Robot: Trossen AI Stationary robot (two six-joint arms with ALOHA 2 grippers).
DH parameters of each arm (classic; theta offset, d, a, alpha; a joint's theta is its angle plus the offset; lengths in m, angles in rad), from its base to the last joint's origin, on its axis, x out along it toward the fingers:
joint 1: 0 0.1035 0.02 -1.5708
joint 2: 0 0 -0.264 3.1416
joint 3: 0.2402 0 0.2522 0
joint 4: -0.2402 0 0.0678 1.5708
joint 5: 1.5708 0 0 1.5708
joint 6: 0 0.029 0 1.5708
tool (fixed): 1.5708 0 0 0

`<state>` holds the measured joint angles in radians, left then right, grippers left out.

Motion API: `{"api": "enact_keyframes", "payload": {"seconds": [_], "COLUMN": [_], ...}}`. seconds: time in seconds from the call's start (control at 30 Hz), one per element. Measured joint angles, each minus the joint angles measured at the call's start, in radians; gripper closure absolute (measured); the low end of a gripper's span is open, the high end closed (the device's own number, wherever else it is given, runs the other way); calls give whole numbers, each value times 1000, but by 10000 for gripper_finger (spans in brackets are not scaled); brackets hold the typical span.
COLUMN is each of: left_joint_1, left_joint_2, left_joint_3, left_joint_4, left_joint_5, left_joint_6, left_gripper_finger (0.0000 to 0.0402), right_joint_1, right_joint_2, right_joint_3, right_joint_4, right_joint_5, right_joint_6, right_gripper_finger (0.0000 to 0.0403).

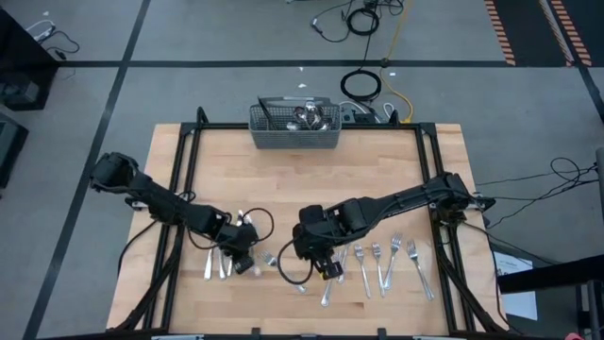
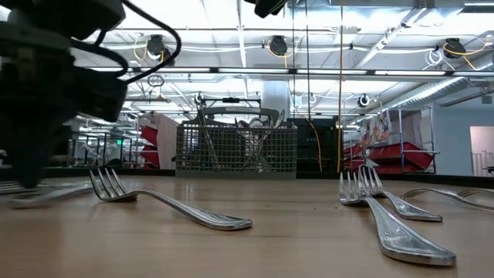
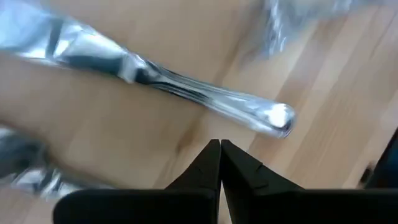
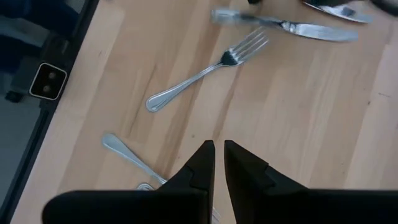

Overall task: Sort silverware
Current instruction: Put the silver knife into the gray utensil holder

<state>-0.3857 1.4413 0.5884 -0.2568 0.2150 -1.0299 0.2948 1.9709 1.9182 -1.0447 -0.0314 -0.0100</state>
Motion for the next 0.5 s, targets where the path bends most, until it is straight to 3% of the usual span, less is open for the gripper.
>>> {"api": "enact_keyframes", "payload": {"seconds": [0.27,0.5], "left_joint_1": [60,200], "left_joint_2": [79,115], "left_joint_3": [0,13], "left_joint_4": [215,250], "left_joint_5": [-97,-56], "left_joint_6": [-59,160], "left_gripper_finger": [389,389], "right_joint_1": [19,36], "right_joint_2": [0,0], "right_joint_3": [0,0], "right_joint_4": [-5,-6], "right_joint_5": [4,14], "right_joint_6": [25,84], "right_gripper_finger": [374,374]}}
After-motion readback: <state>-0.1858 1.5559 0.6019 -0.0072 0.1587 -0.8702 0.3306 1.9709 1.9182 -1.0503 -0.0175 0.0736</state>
